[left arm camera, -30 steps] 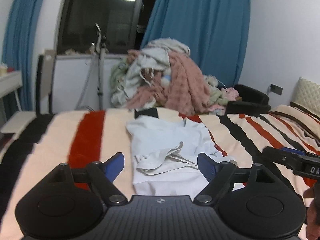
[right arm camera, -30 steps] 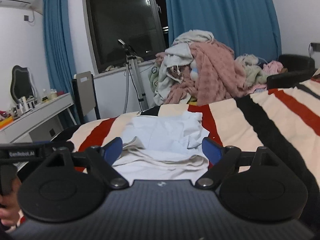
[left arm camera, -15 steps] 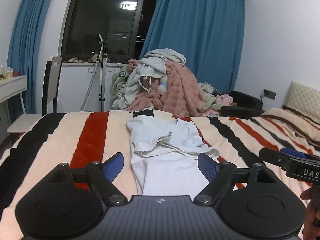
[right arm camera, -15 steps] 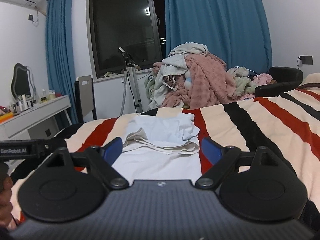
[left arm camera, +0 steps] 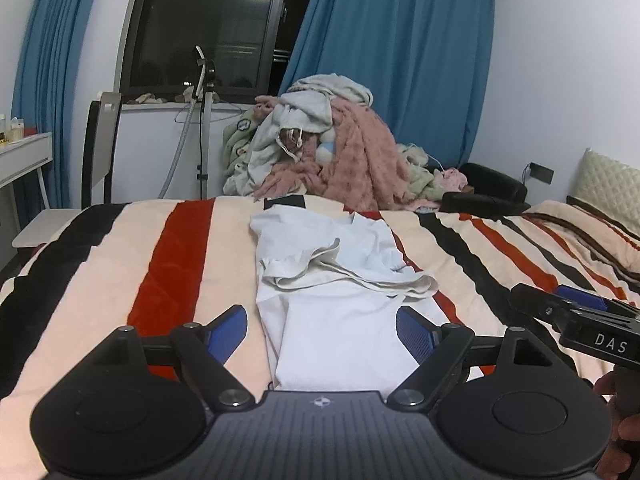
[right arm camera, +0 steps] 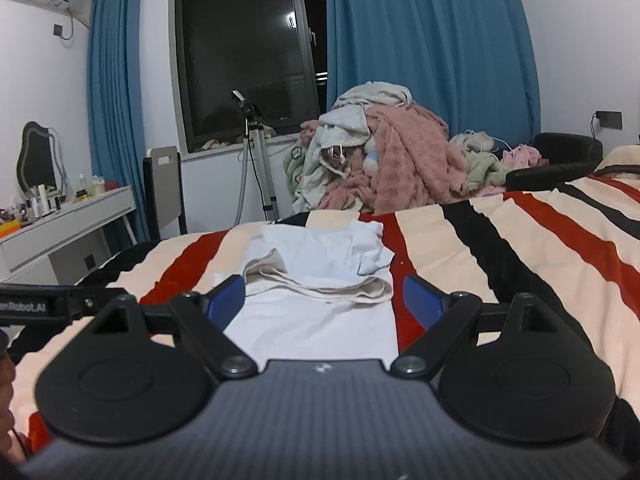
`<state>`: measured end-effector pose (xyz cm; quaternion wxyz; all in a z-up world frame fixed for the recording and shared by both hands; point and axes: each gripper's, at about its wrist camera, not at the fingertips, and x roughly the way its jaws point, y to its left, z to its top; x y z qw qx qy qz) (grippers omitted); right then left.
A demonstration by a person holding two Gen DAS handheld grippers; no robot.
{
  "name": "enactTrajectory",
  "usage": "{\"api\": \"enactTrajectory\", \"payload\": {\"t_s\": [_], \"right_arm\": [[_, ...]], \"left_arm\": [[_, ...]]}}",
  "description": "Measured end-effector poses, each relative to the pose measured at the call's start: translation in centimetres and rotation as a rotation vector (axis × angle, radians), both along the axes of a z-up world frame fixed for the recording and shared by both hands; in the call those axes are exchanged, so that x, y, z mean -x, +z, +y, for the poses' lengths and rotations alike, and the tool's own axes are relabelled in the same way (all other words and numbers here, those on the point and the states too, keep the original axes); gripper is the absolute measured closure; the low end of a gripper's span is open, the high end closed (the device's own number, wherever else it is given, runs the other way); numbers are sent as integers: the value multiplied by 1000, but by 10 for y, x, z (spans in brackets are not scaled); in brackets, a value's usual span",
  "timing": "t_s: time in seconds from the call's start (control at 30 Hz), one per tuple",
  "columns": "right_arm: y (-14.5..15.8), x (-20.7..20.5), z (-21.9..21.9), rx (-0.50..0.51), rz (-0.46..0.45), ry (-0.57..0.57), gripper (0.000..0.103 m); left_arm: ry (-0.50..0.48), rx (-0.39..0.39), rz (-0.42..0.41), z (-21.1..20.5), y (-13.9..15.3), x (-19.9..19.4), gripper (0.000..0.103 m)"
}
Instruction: Fold clothes
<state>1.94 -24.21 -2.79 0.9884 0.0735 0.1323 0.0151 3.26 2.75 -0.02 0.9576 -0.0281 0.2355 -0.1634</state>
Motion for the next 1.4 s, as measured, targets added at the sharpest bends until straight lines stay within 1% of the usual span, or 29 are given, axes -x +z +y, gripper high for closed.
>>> {"api": "enactTrajectory", "payload": {"t_s": [0.13,0.43,0.5,0.57,0.6,0.7,0.73,0.83,0.9,0.93,0.97,1.03,1.07,1.1,1.13,1.17,1.2,1.23,1.27,1.3,1.4], "right_arm": [[-3,-1,-1,-9,5,-5,16],[-9,-9,4,21,21,-18,16],[-11,-9,3,11,28,-20,16],[-14,-12,0,-29,53,-19,16],[-17,-14,-3,-70,75,-7,16],[-30,-23,-16,-238,153,44,16],[-37,-27,-20,-319,190,60,16],[-67,-43,-37,-614,320,102,16],[-89,-51,-47,-783,387,80,22],[-100,-54,-52,-861,418,62,24],[-111,-57,-58,-925,444,38,27],[-128,-60,-67,-1002,472,-21,30],[-134,-62,-71,-1031,478,-50,36],[-138,-62,-74,-1052,475,-83,46],[-140,-62,-77,-1058,456,-116,50],[-141,-64,-79,-1058,432,-139,52],[-142,-65,-81,-1058,407,-163,59],[-142,-66,-81,-1053,393,-177,63],[-143,-69,-81,-1042,390,-181,74],[-142,-71,-79,-1029,386,-182,84],[-132,-70,-75,-960,357,-166,91]], "left_arm": [[-27,44,45,2,-3,-5,19],[-15,45,119,1,-16,-17,18],[-1,107,187,5,-27,-27,17],[17,185,266,10,-41,-38,17],[26,223,305,12,-48,-44,17],[53,340,423,20,-69,-62,17],[63,378,463,22,-76,-68,17],[90,495,581,30,-97,-85,18],[109,573,659,35,-111,-97,19],[133,590,668,38,-116,-103,20],[165,600,661,42,-119,-108,22],[179,664,682,46,-130,-119,25],[179,678,685,46,-134,-123,32],[178,676,679,44,-136,-126,36],[177,674,673,43,-139,-130,45],[178,668,668,41,-140,-133,56],[181,659,665,39,-142,-136,60],[189,659,662,38,-143,-138,69],[195,668,659,38,-144,-140,81],[194,675,649,39,-143,-141,86],[178,691,599,40,-135,-141,91]]}}
